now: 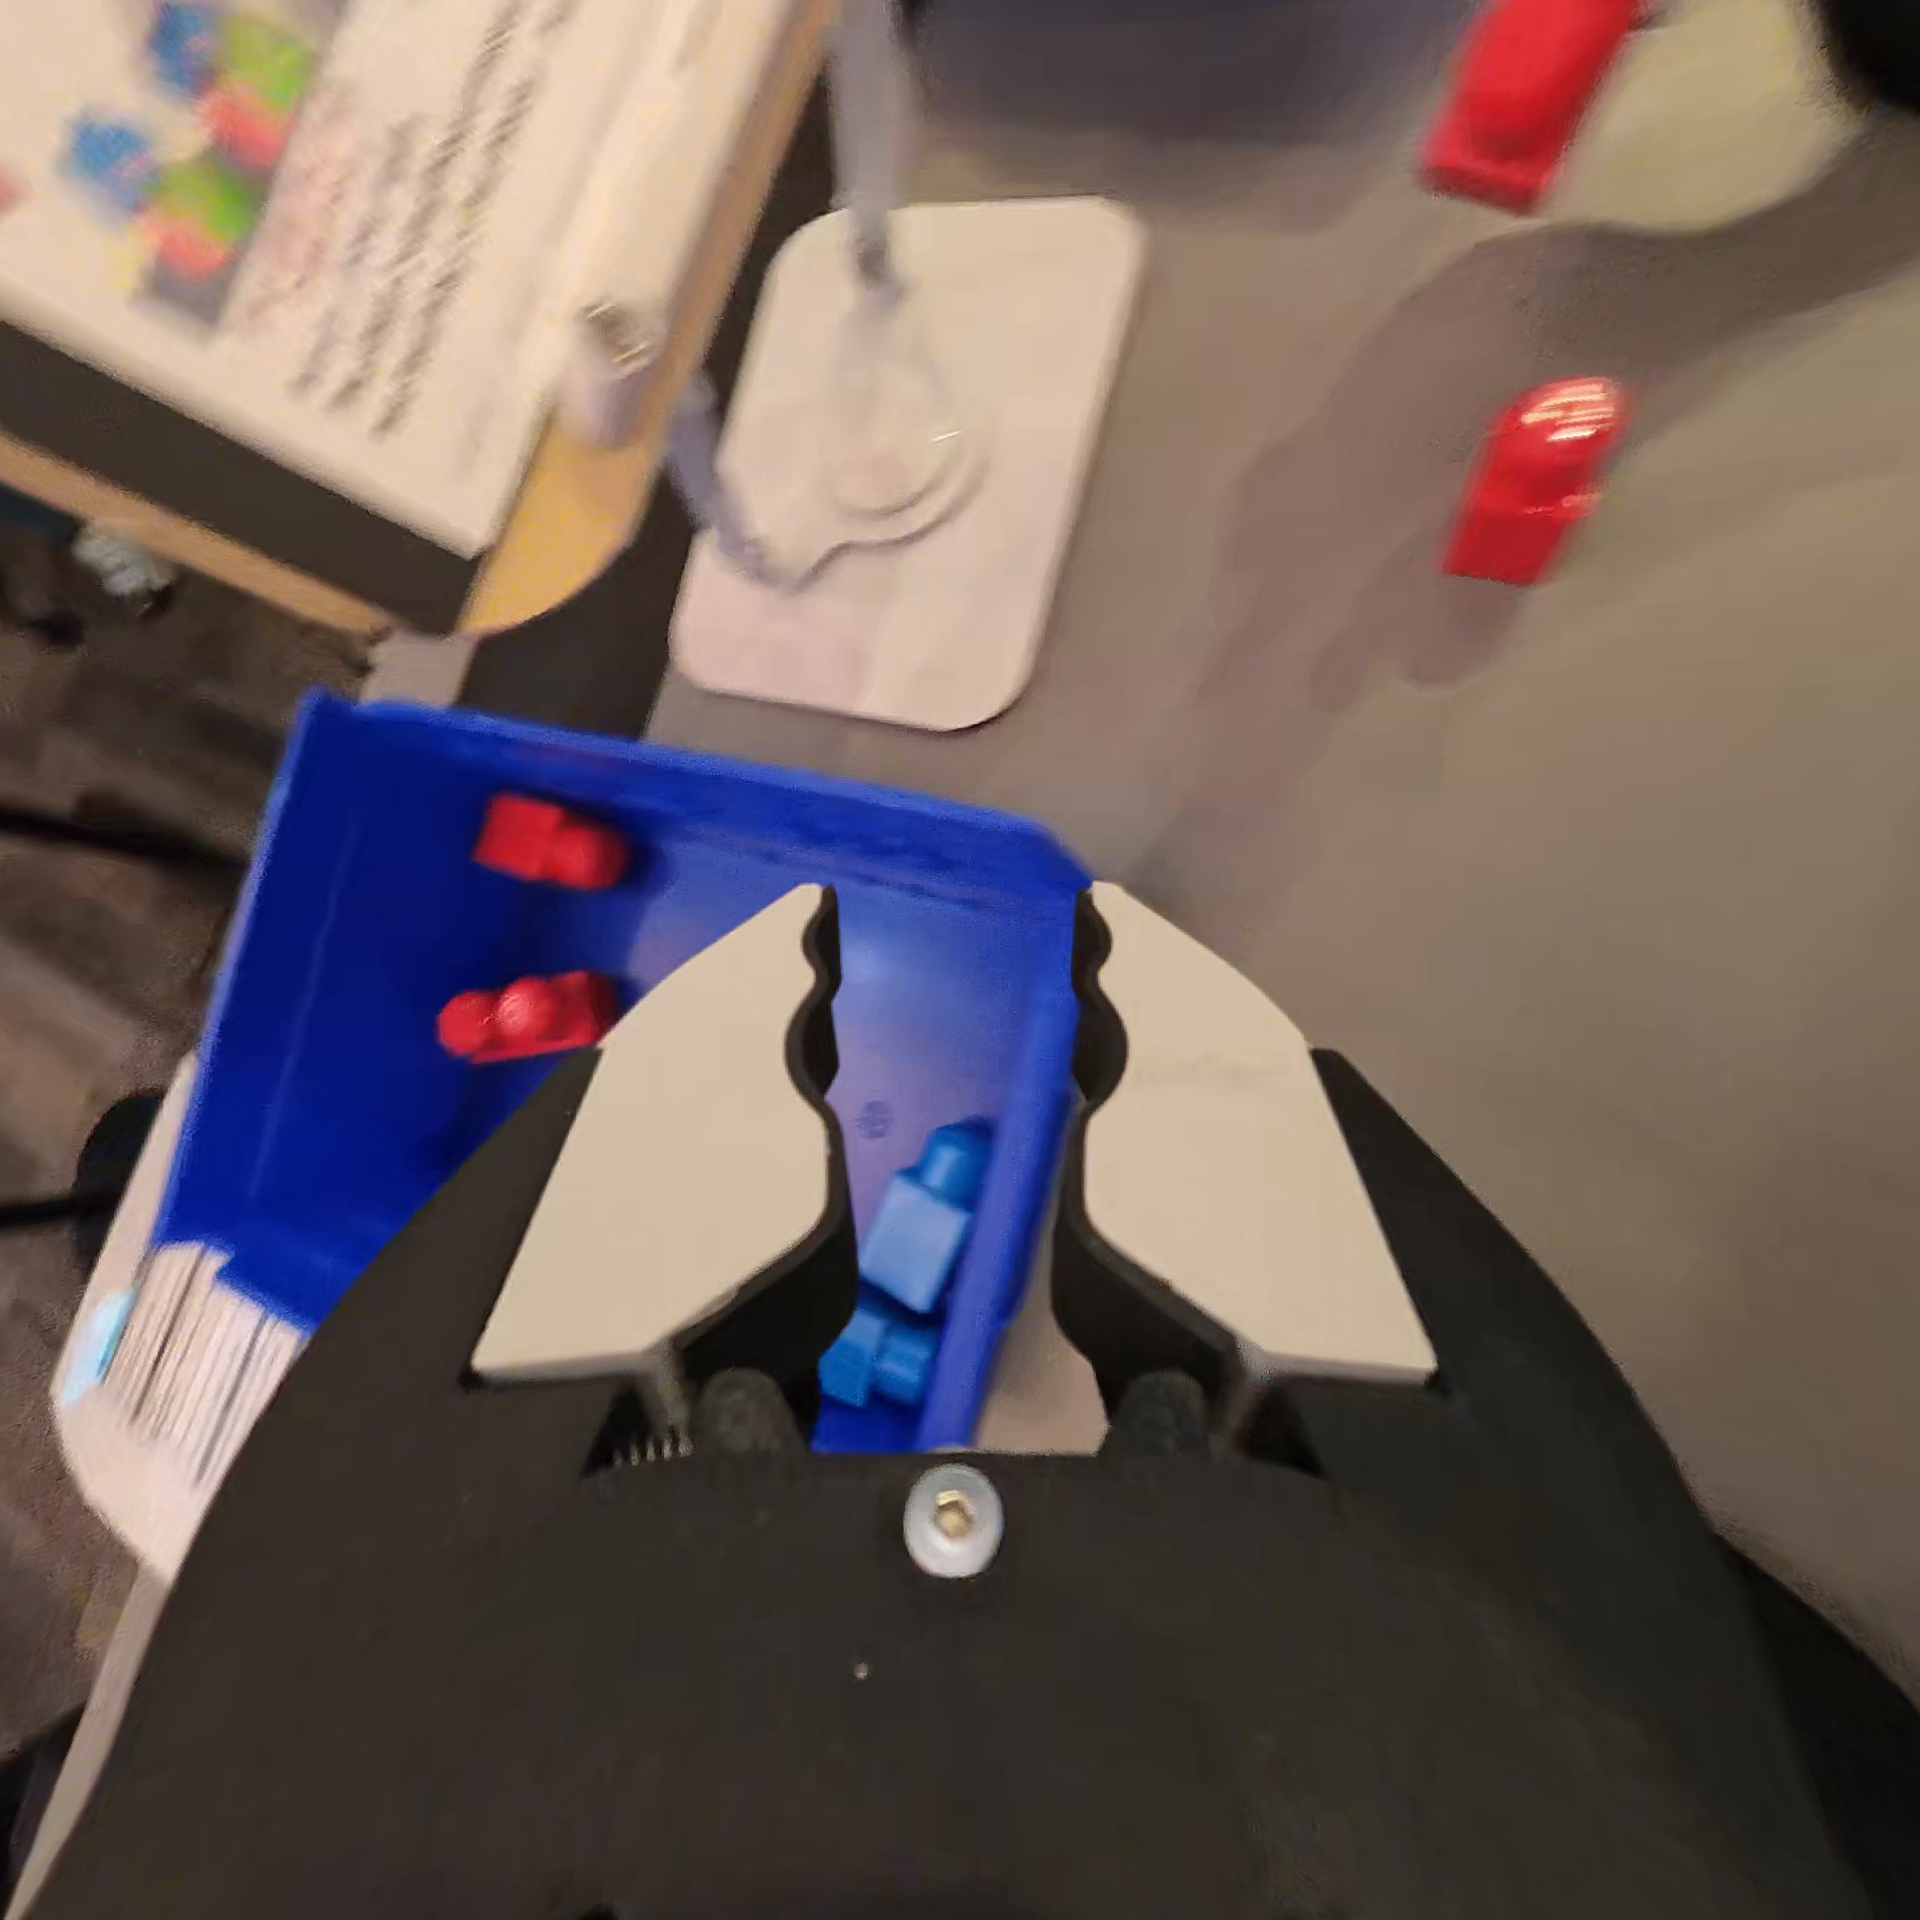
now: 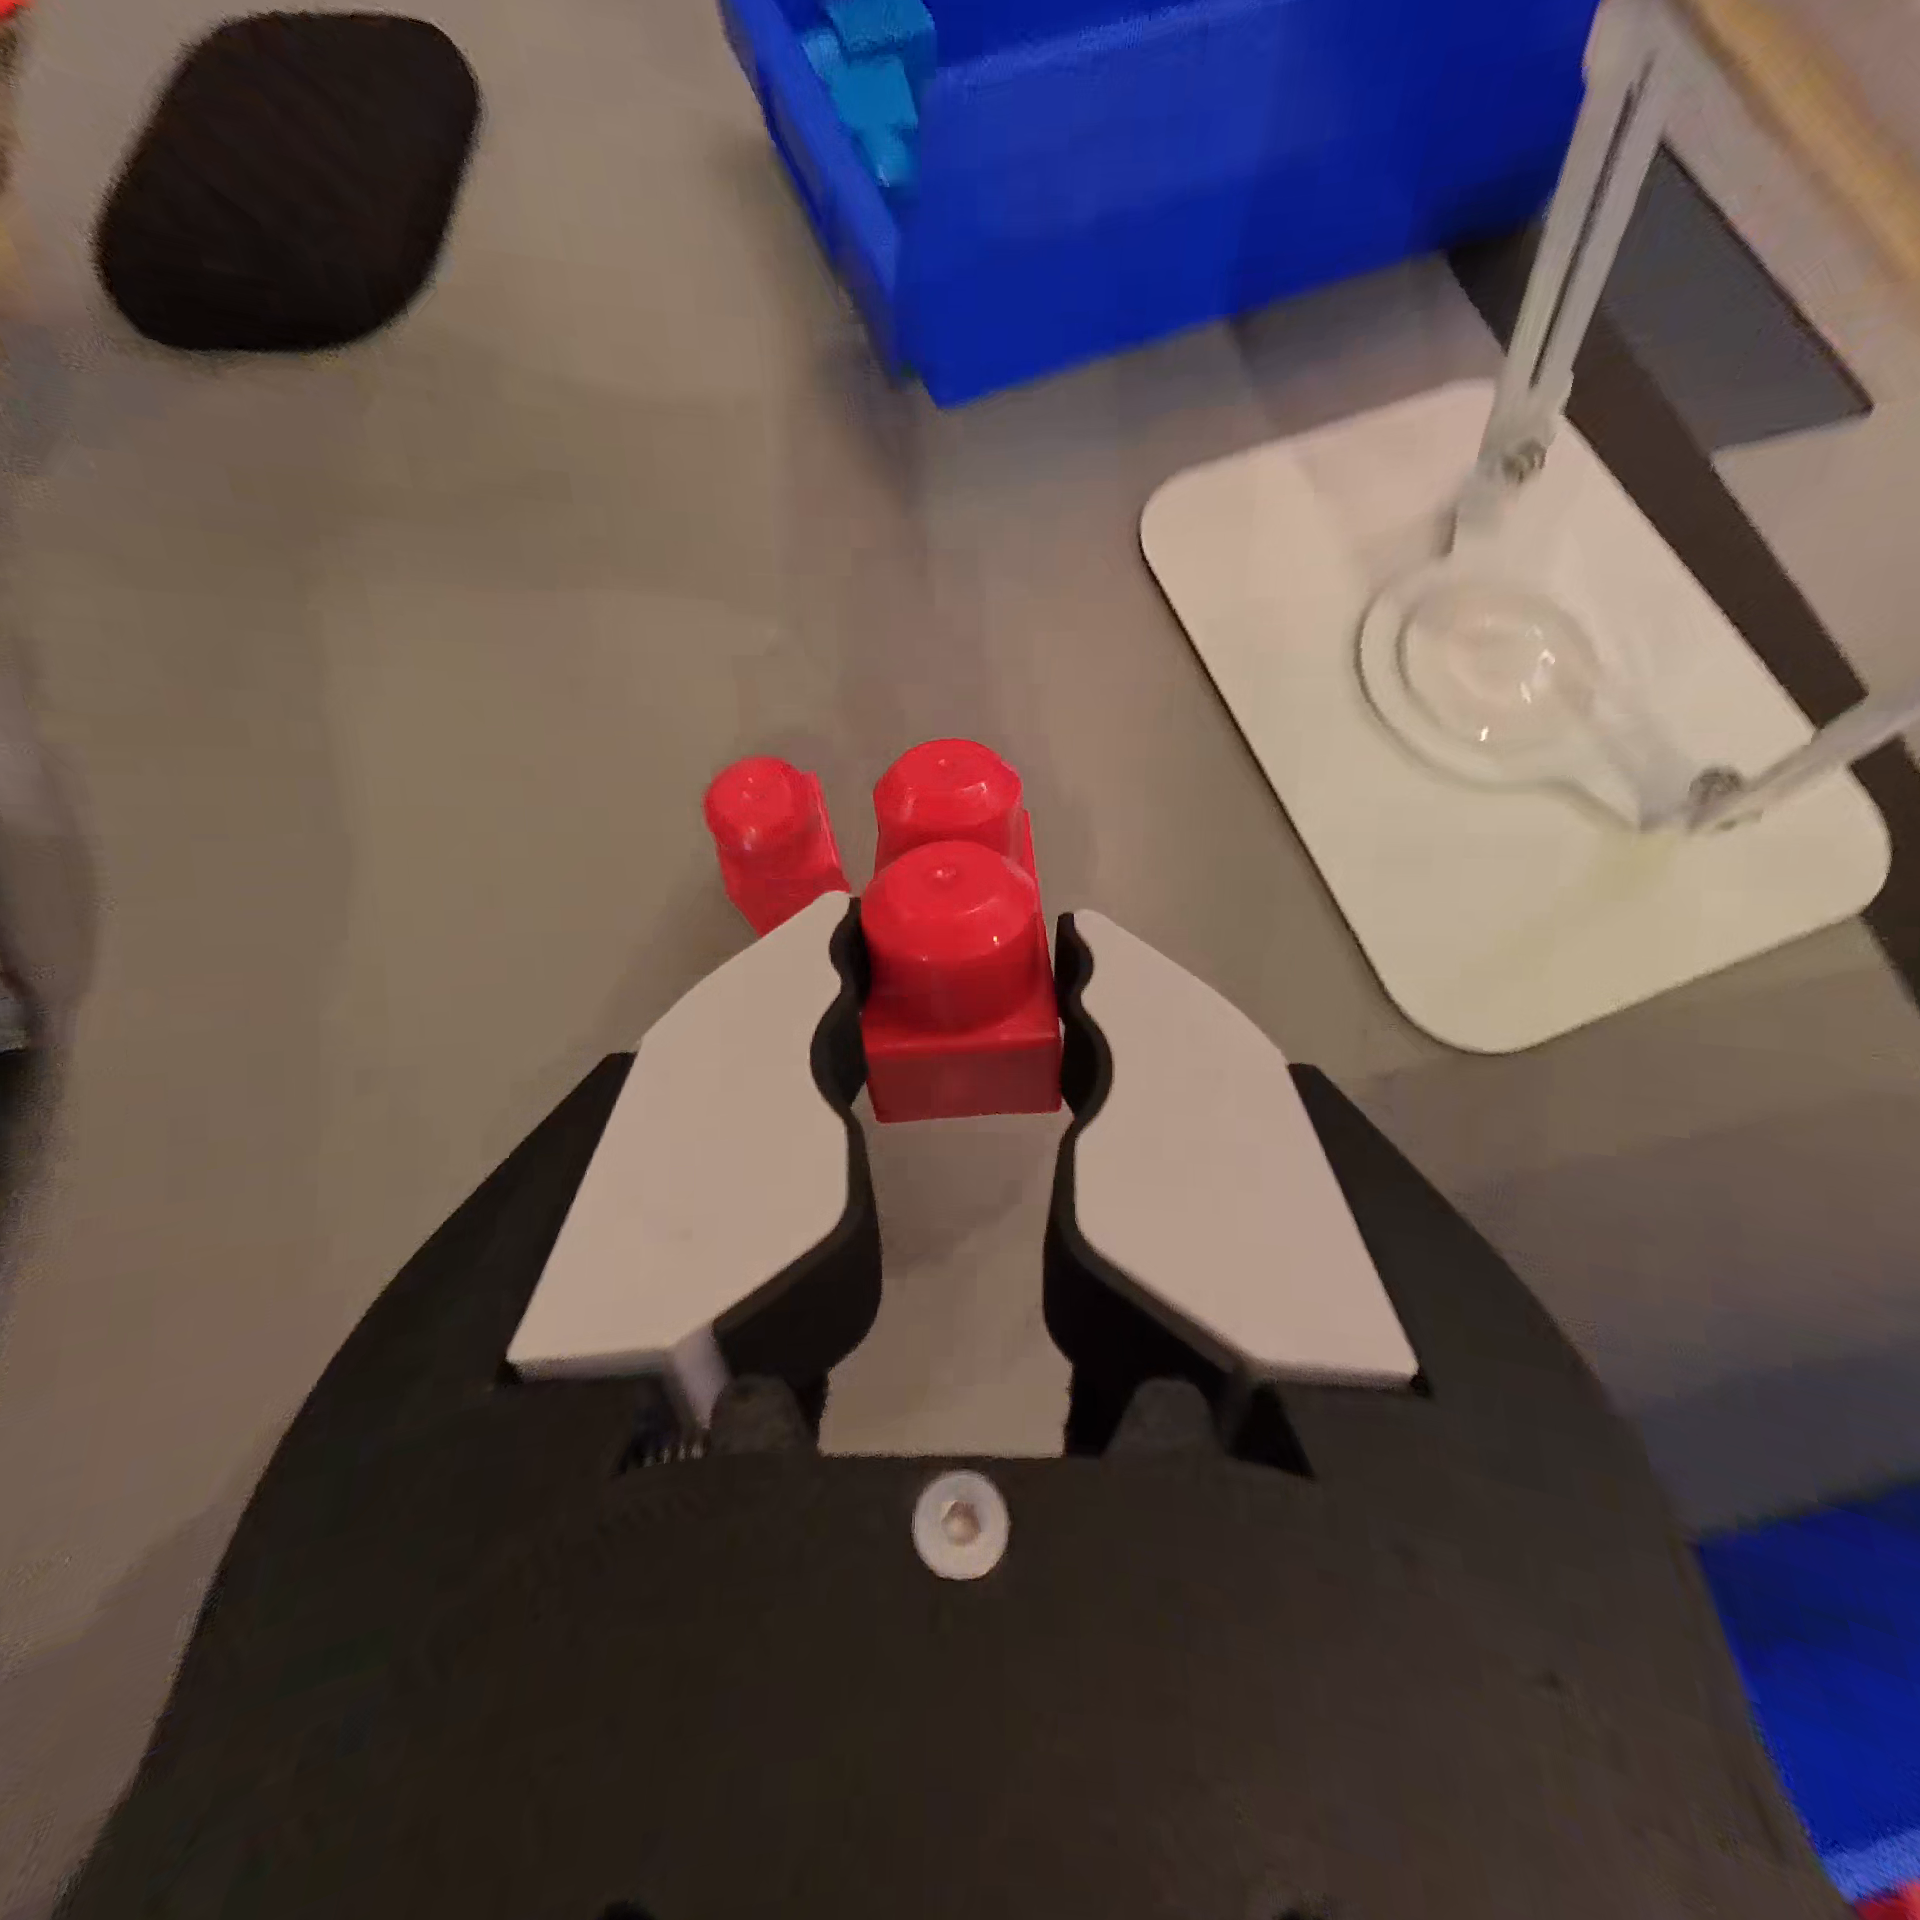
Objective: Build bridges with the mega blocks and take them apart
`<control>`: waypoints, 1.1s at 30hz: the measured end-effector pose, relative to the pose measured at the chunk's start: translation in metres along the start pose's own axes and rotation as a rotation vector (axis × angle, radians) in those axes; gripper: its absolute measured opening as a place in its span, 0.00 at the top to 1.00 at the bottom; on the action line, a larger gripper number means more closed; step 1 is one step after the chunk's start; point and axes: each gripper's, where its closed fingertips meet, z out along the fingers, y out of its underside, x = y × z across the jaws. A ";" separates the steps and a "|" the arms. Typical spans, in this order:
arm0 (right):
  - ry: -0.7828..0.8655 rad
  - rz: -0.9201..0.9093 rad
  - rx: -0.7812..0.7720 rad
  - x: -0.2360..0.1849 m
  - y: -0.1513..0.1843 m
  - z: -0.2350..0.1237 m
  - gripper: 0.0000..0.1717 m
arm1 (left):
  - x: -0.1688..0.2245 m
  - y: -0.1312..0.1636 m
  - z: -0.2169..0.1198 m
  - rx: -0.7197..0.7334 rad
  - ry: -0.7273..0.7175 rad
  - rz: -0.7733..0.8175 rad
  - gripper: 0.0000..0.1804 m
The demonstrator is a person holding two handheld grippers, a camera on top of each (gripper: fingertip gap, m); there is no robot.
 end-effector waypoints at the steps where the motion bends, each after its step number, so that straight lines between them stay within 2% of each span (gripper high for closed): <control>1: 0.008 0.016 -0.018 0.001 0.008 0.006 0.80 | -0.019 0.006 0.005 0.001 -0.040 -0.030 0.76; 3: 0.015 0.032 -0.043 -0.001 0.020 0.017 0.80 | -0.051 0.014 0.021 0.000 -0.111 -0.030 0.76; 7: -0.018 0.050 -0.070 -0.012 0.033 0.037 0.80 | -0.109 0.036 0.070 -0.096 -0.243 0.030 0.73; 10: -0.042 0.052 -0.068 -0.017 0.034 0.043 0.80 | -0.142 0.048 0.105 -0.203 -0.346 0.180 0.68; 12: -0.055 0.060 -0.055 -0.019 0.033 0.045 0.80 | -0.154 0.053 0.127 -0.207 -0.348 0.221 0.67; 19: -0.099 0.051 -0.013 -0.024 0.026 0.047 0.80 | -0.168 0.068 0.171 -0.111 -0.238 0.231 0.68; 22: -0.118 0.050 0.006 -0.027 0.024 0.047 0.80 | -0.167 0.072 0.183 -0.092 -0.169 0.193 0.65; 25: -0.137 0.053 0.021 -0.031 0.023 0.047 0.80 | -0.161 0.078 0.193 -0.071 -0.080 0.141 0.68; 27: -0.148 0.052 0.029 -0.033 0.022 0.048 0.80 | -0.164 0.084 0.200 -0.081 -0.089 0.153 0.65; 30: -0.152 0.049 0.025 -0.035 0.023 0.049 0.80 | -0.168 0.083 0.202 -0.073 -0.101 0.143 0.68; 33: -0.158 0.051 0.025 -0.037 0.023 0.049 0.80 | -0.165 0.088 0.198 -0.136 -0.110 0.194 0.70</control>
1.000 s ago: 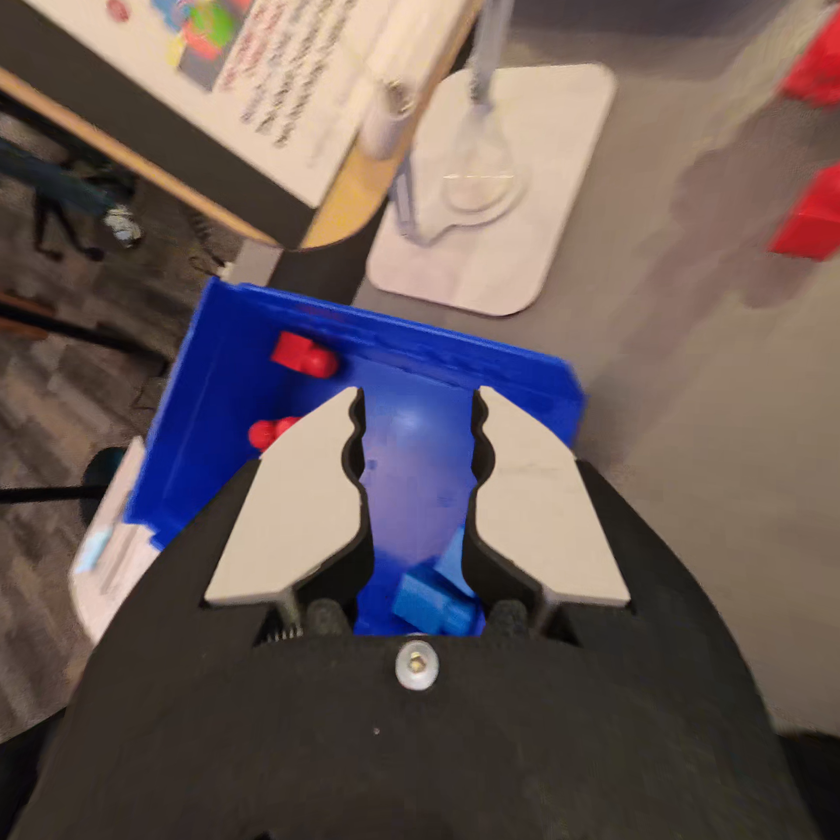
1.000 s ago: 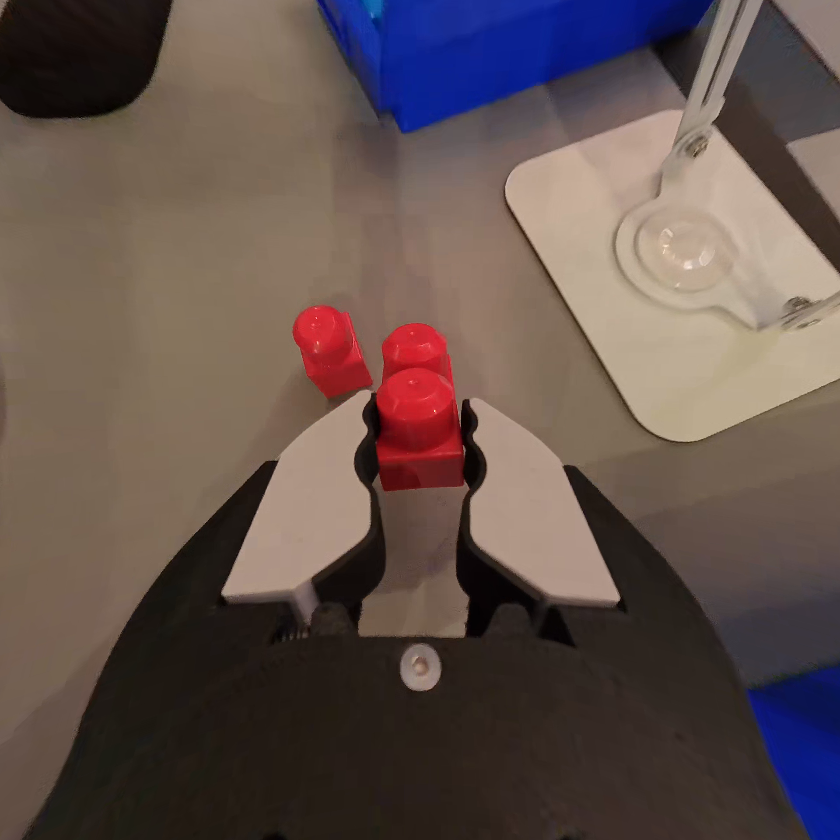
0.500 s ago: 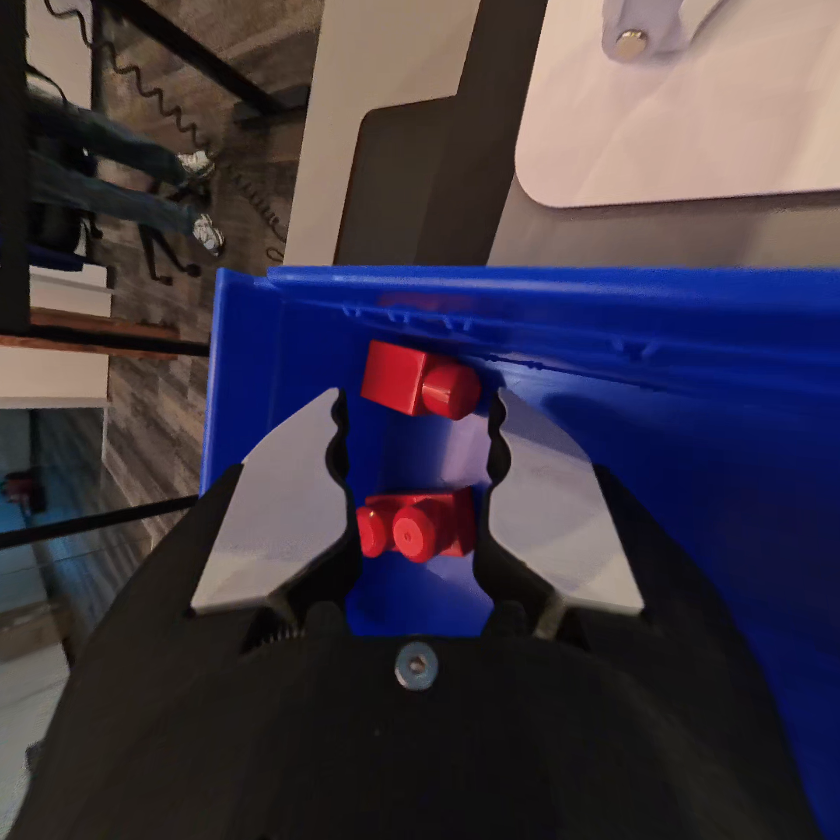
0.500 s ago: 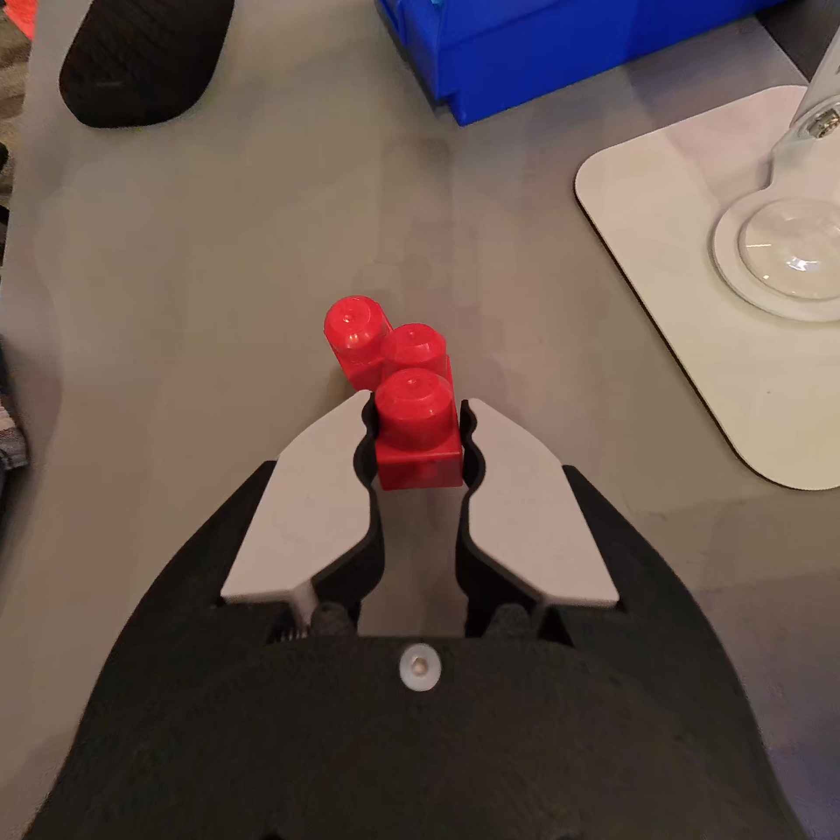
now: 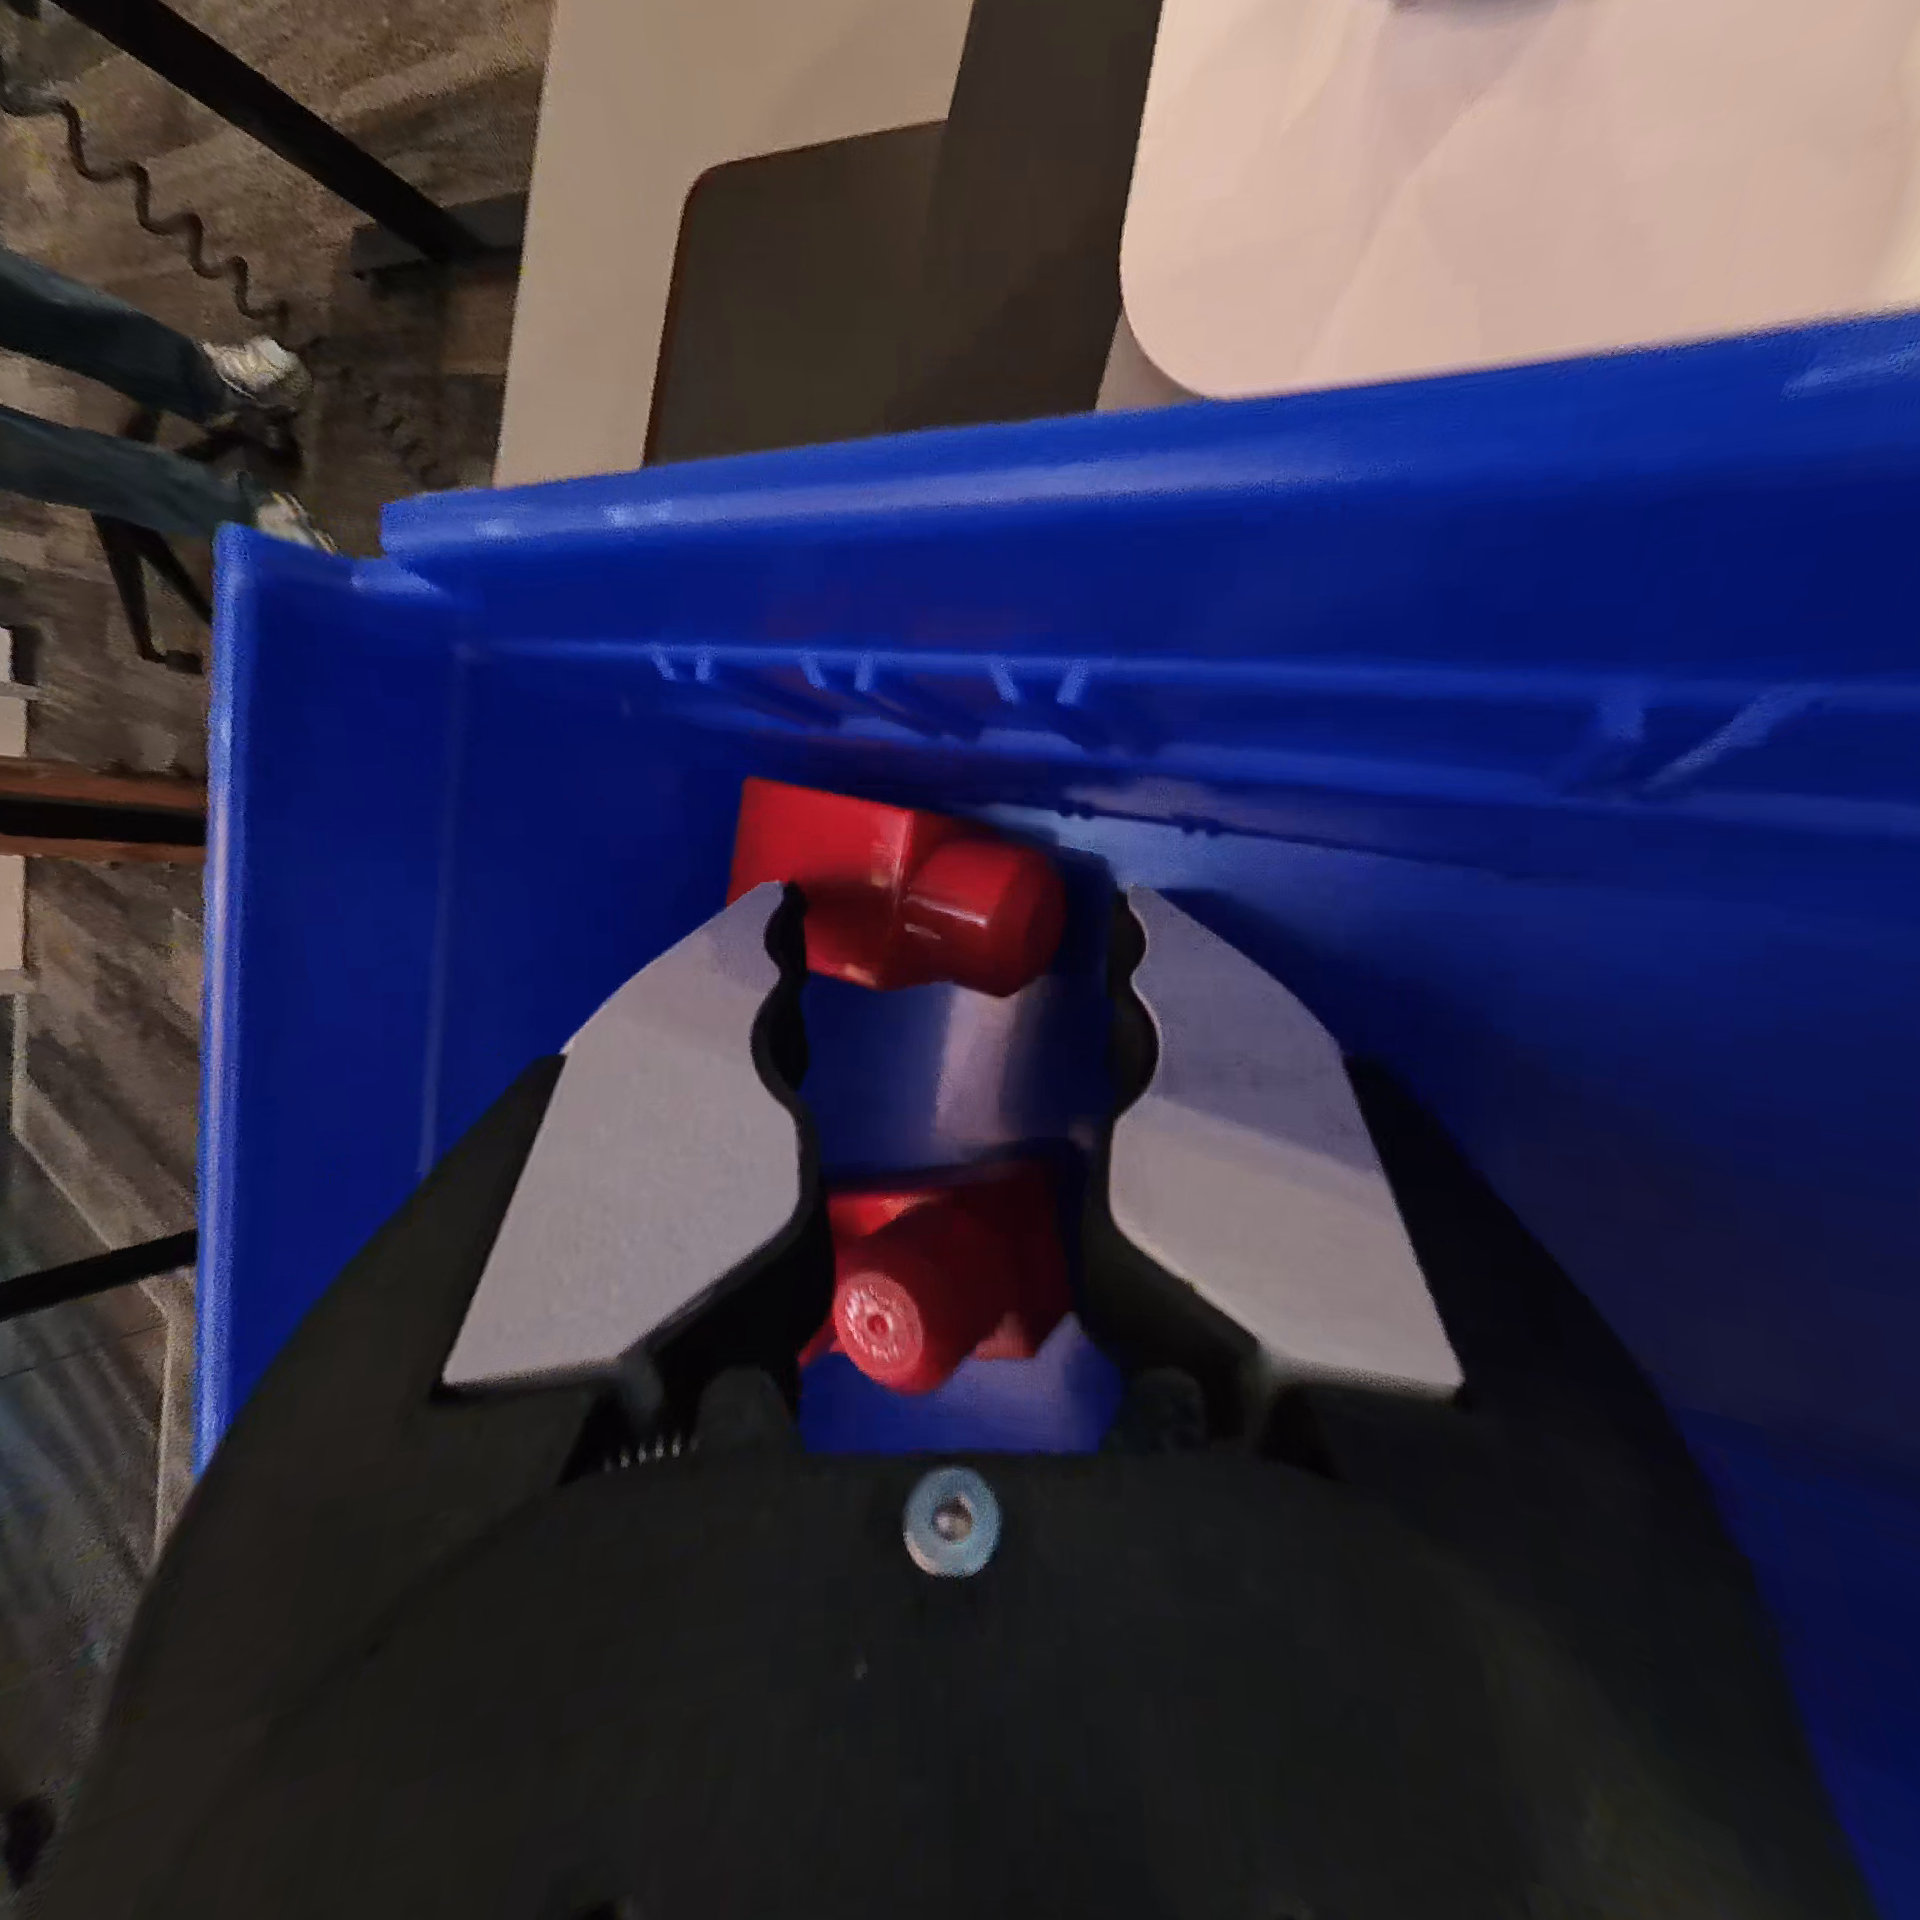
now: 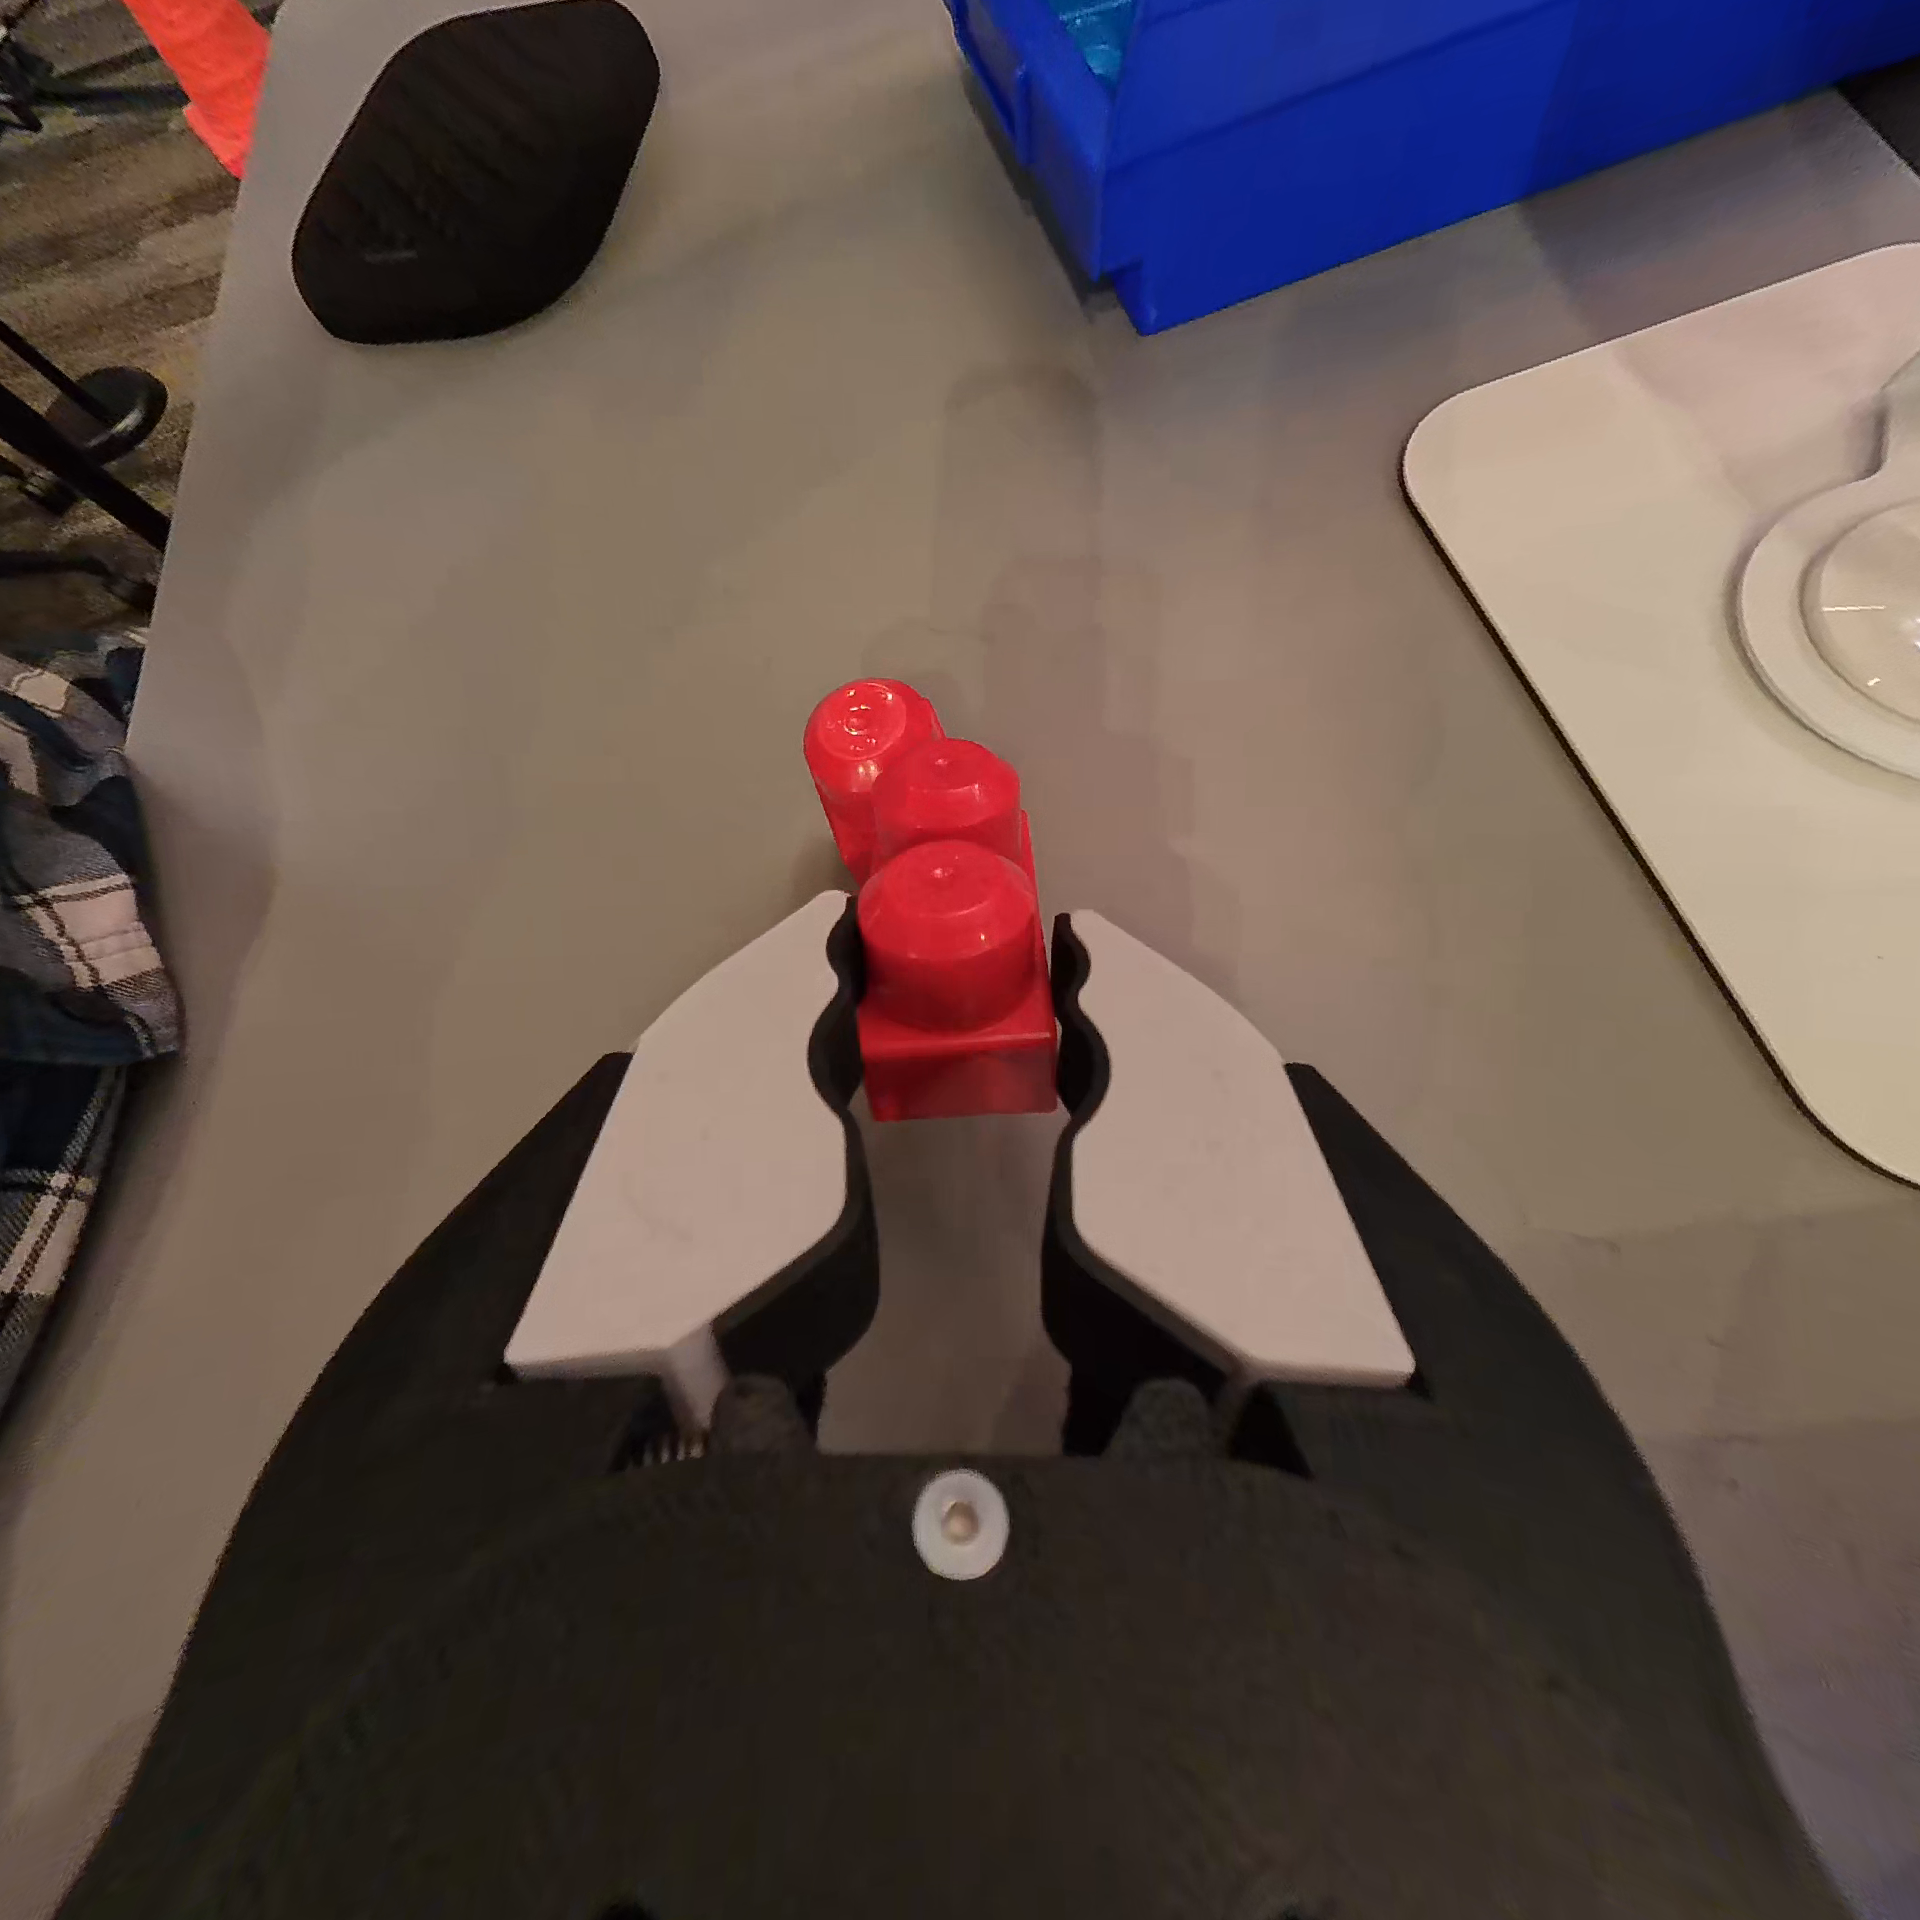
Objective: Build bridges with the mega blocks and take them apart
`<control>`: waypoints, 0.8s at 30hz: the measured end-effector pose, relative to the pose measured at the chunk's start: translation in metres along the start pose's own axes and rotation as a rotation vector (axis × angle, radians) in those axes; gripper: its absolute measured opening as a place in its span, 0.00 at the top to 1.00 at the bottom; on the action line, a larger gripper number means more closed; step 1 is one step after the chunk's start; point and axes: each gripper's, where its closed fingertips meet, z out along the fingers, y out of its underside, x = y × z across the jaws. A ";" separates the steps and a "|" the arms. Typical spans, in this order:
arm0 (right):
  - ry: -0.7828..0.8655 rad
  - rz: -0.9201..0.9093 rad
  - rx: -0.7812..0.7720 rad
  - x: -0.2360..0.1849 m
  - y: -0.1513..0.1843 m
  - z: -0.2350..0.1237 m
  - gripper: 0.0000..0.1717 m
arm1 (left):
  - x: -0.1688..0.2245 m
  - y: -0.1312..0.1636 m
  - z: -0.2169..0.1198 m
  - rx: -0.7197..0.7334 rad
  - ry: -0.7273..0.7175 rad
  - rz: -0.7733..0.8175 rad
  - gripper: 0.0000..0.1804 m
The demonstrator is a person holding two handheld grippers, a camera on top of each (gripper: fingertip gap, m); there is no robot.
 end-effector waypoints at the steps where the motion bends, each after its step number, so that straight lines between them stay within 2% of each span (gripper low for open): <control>1: 0.000 -0.001 -0.001 0.000 0.000 0.000 0.80 | 0.002 0.003 -0.005 -0.039 0.016 -0.012 0.71; 2: 0.001 -0.003 0.000 0.000 0.000 -0.001 0.80 | 0.005 0.007 -0.011 -0.080 0.031 -0.022 0.75; 5: -0.010 -0.008 0.003 -0.001 0.000 -0.001 0.80 | 0.024 0.021 -0.033 -0.185 0.102 -0.025 0.76; 7: -0.015 -0.011 0.012 -0.001 -0.002 -0.002 0.80 | 0.037 0.023 -0.047 -0.192 0.144 -0.026 0.76; 8: -0.019 -0.012 0.016 -0.001 -0.003 -0.002 0.80 | 0.035 0.023 -0.051 -0.180 0.121 -0.017 0.74; 10: -0.019 -0.013 0.021 0.000 -0.005 -0.001 0.80 | 0.032 0.025 -0.051 -0.181 0.109 -0.041 0.61; 11: -0.012 -0.015 0.026 0.001 -0.006 0.000 0.80 | 0.033 0.029 -0.048 -0.203 0.123 -0.041 0.58; 15: 0.010 -0.022 0.027 0.003 -0.005 -0.002 0.80 | 0.037 0.030 -0.033 -0.229 0.168 0.023 0.52; 18: 0.000 -0.019 0.001 0.002 0.004 0.001 0.80 | 0.040 0.026 -0.027 -0.219 0.236 -0.006 0.61; 24: 0.005 -0.003 -0.102 0.005 0.027 0.007 0.80 | 0.040 0.026 -0.029 -0.232 0.245 -0.031 0.63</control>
